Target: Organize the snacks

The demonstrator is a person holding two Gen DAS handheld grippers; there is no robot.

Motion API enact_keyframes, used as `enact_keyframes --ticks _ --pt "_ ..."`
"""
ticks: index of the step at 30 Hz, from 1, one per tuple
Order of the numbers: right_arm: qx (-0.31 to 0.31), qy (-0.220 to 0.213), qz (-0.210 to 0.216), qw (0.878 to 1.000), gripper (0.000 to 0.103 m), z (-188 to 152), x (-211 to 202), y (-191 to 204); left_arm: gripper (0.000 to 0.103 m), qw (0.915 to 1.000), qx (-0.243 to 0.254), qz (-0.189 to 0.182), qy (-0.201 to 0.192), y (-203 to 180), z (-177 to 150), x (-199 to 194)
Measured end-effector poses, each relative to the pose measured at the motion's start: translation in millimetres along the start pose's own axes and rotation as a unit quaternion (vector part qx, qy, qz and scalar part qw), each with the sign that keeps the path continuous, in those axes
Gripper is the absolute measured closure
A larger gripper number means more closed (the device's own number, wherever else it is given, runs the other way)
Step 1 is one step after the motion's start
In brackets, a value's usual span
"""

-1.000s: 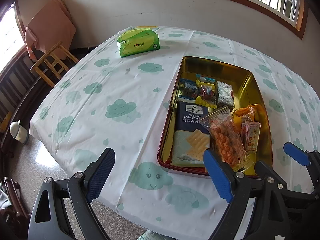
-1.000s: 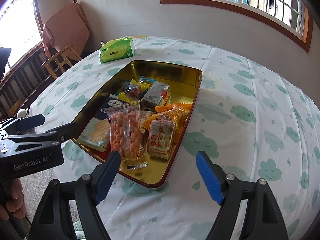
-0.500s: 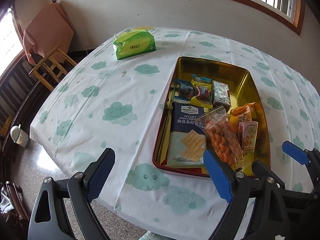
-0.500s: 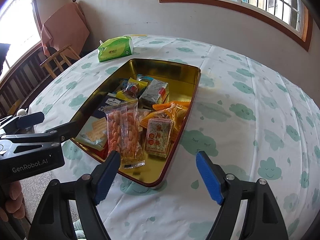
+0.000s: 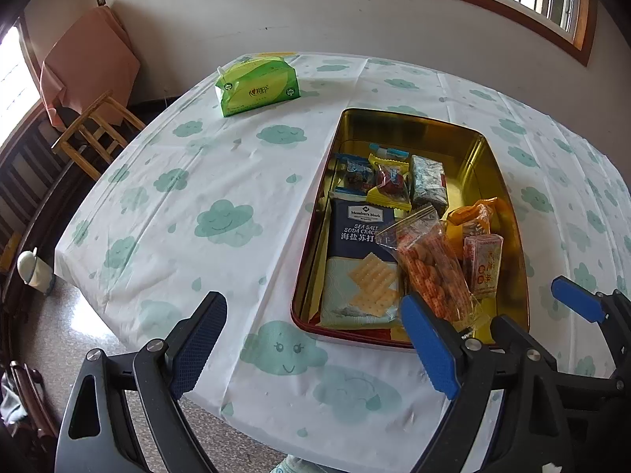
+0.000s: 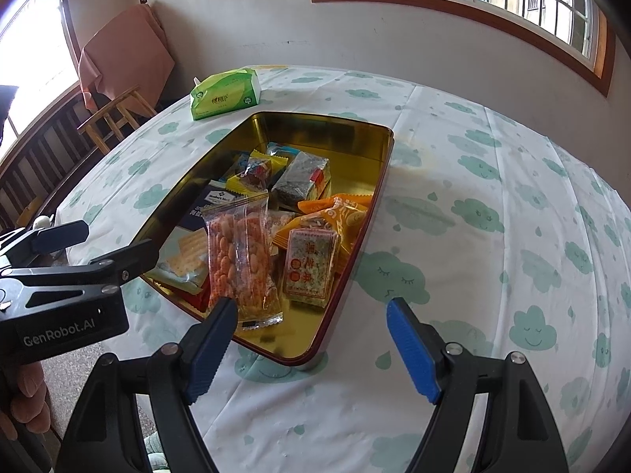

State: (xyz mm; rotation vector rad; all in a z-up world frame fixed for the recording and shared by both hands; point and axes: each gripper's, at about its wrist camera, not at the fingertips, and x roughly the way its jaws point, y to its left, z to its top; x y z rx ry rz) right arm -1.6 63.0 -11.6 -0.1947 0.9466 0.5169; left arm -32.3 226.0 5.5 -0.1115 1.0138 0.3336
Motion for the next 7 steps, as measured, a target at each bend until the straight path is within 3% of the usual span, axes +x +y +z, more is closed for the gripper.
enact_keyframes --ticks 7 --pt "0.000 0.000 0.000 1.000 0.023 -0.1 -0.1 0.3 0.015 1.0000 0.001 -0.003 -0.003 -0.5 -0.7 -2.3"
